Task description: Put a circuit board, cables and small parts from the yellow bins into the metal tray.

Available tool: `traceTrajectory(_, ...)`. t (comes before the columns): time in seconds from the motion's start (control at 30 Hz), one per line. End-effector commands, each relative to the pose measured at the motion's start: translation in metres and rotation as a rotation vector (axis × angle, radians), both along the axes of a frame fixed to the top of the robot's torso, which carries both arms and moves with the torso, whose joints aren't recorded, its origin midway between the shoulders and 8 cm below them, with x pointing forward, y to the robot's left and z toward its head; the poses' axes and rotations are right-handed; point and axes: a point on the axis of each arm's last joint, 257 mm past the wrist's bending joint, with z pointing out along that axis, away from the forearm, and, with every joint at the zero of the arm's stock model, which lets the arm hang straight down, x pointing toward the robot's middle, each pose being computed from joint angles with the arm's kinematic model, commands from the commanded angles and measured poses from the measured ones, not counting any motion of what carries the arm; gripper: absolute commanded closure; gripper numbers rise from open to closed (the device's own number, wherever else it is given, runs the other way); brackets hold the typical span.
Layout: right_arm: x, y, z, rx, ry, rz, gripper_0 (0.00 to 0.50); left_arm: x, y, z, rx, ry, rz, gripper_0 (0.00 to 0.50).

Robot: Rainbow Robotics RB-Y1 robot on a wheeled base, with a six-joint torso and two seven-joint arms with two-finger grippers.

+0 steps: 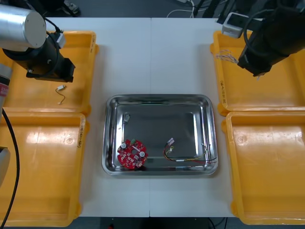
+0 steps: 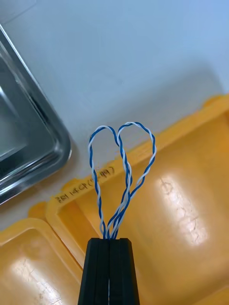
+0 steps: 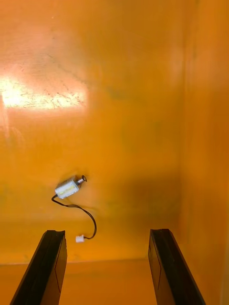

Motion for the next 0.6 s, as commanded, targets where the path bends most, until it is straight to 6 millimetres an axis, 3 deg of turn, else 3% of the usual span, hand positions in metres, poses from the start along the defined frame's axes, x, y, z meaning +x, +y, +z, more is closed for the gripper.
traceTrajectory(0.03, -0.017, 0.036, -0.014, -0.029, 0.027, 0.113, 0.500, 0.023, 0.027, 0.038, 0.092, -0.084, -0.107, 0.000)
traceTrajectory(0.23, -0.031, 0.064, -0.036, -0.043, 0.072, 0.213, 0.500, 0.028, 0.032, 0.029, 0.097, -0.084, -0.115, 0.000)
traceTrajectory(0.6, -0.032, 0.114, -0.067, -0.088, 0.025, 0.366, 0.500, 0.042, 0.043, 0.006, 0.115, -0.093, -0.124, 0.000)
